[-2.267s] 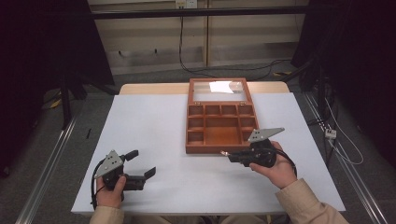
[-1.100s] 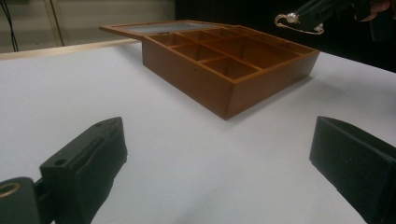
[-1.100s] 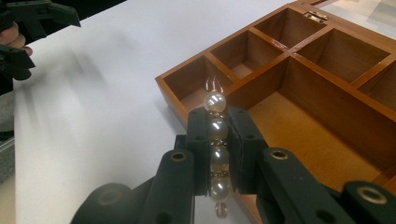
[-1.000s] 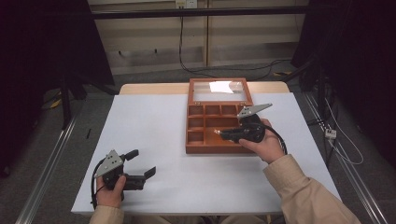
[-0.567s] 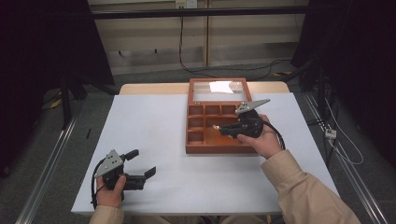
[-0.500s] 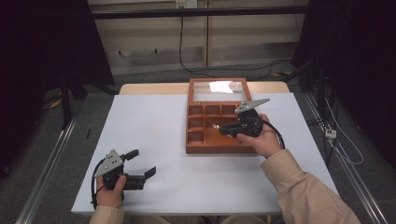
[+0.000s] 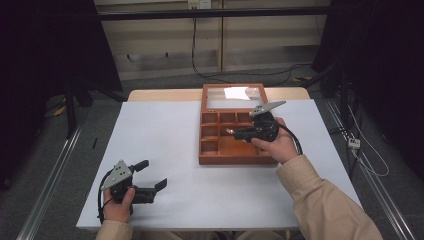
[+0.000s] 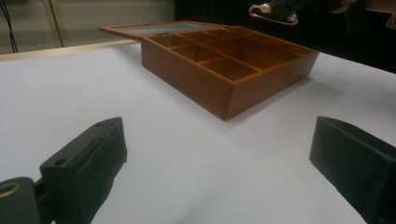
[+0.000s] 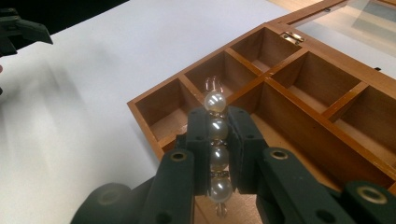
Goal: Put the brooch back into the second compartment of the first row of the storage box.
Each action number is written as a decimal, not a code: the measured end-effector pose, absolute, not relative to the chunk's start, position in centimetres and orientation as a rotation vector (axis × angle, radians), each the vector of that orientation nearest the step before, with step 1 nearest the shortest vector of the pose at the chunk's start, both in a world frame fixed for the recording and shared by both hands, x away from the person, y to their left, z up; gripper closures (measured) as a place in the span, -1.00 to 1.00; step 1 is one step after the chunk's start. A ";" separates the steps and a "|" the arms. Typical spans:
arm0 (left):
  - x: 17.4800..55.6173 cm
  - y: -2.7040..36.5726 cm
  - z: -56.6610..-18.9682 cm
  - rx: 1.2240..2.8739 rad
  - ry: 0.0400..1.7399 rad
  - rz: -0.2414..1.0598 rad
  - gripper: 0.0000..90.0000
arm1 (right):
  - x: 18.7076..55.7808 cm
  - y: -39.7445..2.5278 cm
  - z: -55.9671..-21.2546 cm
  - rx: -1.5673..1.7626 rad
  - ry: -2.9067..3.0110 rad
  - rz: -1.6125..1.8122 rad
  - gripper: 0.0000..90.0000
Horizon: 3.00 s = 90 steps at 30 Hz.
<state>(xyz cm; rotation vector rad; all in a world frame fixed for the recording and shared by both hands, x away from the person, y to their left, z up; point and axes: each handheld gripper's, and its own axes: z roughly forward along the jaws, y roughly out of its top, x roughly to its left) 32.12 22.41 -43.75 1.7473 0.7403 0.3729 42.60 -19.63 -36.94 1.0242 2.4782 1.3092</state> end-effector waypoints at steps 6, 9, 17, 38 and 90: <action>32.1 22.4 -43.7 1.748 0.738 0.375 -0.92 | 43.2 -19.8 -37.0 1.041 2.465 1.306 0.78; 32.1 22.4 -43.7 1.749 0.739 0.374 -0.92 | 43.4 -19.8 -37.1 1.051 2.463 1.292 0.78; 32.2 22.4 -43.7 1.751 0.734 0.377 -0.92 | 44.1 -19.9 -37.1 1.070 2.449 1.292 0.78; 32.2 22.4 -43.8 1.755 0.733 0.372 -0.92 | 45.2 -20.5 -37.8 1.123 2.421 1.289 0.78; 32.3 22.4 -43.8 1.763 0.733 0.371 -0.92 | 49.1 -19.6 -37.3 1.167 2.367 1.260 0.78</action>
